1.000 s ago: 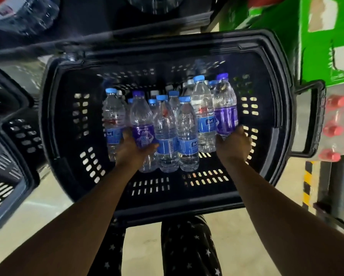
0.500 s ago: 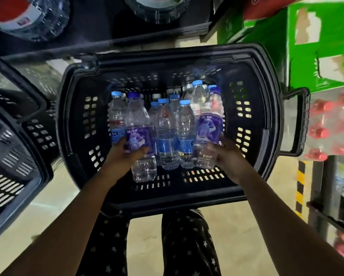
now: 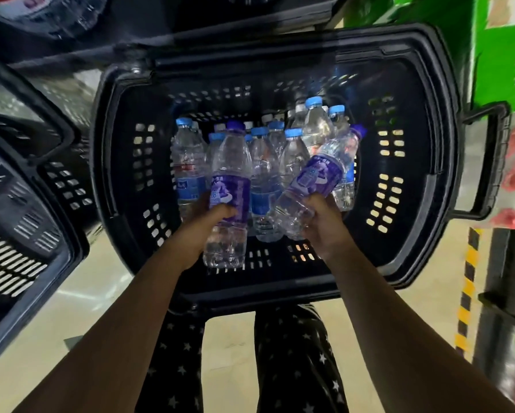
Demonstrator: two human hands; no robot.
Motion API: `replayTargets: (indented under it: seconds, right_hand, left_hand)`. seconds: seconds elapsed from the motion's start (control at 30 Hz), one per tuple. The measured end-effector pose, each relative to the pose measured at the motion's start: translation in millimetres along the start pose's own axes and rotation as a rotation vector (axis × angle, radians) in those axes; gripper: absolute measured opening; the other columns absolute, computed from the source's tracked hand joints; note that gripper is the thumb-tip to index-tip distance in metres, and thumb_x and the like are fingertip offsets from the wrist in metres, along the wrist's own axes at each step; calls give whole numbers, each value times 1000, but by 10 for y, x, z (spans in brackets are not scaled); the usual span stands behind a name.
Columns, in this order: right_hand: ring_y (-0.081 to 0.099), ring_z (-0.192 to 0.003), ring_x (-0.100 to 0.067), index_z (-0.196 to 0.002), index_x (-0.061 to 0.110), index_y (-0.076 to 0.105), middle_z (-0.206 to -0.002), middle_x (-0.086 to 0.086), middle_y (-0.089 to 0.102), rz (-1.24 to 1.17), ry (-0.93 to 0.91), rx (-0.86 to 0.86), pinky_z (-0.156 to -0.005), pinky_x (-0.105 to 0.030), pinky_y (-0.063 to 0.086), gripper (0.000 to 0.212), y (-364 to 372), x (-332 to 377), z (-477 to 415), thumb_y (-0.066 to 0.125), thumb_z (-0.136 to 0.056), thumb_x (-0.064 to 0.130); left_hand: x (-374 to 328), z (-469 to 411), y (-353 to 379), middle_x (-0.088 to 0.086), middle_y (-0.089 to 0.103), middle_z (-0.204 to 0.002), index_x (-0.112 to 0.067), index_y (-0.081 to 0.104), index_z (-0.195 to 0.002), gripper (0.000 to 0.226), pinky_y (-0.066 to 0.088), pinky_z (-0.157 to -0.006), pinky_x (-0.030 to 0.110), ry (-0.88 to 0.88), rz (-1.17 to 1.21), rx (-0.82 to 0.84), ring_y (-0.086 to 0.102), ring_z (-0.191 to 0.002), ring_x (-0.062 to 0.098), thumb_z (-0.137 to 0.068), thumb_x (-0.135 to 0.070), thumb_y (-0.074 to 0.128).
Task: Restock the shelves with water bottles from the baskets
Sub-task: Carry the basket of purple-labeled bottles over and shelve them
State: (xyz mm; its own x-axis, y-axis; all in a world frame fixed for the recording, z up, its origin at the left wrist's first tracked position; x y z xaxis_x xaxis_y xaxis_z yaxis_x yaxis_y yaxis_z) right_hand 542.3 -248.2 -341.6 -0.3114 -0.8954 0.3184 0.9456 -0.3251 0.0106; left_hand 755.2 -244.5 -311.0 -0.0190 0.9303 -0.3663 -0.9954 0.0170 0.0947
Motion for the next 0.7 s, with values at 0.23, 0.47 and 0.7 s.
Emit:
replayTargets:
  seconds: [0.23, 0.47, 0.7]
  right_hand:
    - [67, -78, -19, -111, 9, 56, -93, -2, 68, 642, -157, -516, -72, -34, 57, 68, -306, 314, 123, 80, -56, 40]
    - [59, -104, -37, -123, 5, 33, -121, -19, 55, 863, -298, -497, -87, -42, 52, 79, -295, 270, 164, 83, -66, 25]
    - [62, -95, -29, -123, 21, 44, -108, -9, 60, 666, -422, -402, -80, -46, 55, 64, -242, 132, 243, 61, -68, 48]
  left_hand:
    - [8, -25, -108, 7, 63, -112, -18, 39, -122, 57, 54, -53, 18, 56, -26, -93, 67, -75, 7, -80, -2, 73]
    - [-134, 11, -208, -13, 65, -91, -29, 27, -123, 58, 51, -61, 26, 164, -375, -313, 67, -67, 10, -85, -46, 66]
    - [-151, -23, 219, 21, 41, -142, -18, 4, -150, 86, 53, -86, 50, 281, -606, -425, 60, -109, 40, -88, -58, 48]
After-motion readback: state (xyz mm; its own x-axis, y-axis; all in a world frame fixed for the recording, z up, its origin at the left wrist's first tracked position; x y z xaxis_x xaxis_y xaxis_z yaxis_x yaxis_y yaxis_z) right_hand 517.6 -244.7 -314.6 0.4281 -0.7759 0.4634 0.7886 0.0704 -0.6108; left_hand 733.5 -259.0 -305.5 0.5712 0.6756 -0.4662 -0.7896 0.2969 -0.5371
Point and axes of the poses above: each hand's wrist, its own z-axis away from the middle knuckle, its own y-axis out of the palm, x = y × z, the point moved 8 cm from there along -z, towards the middle knuckle
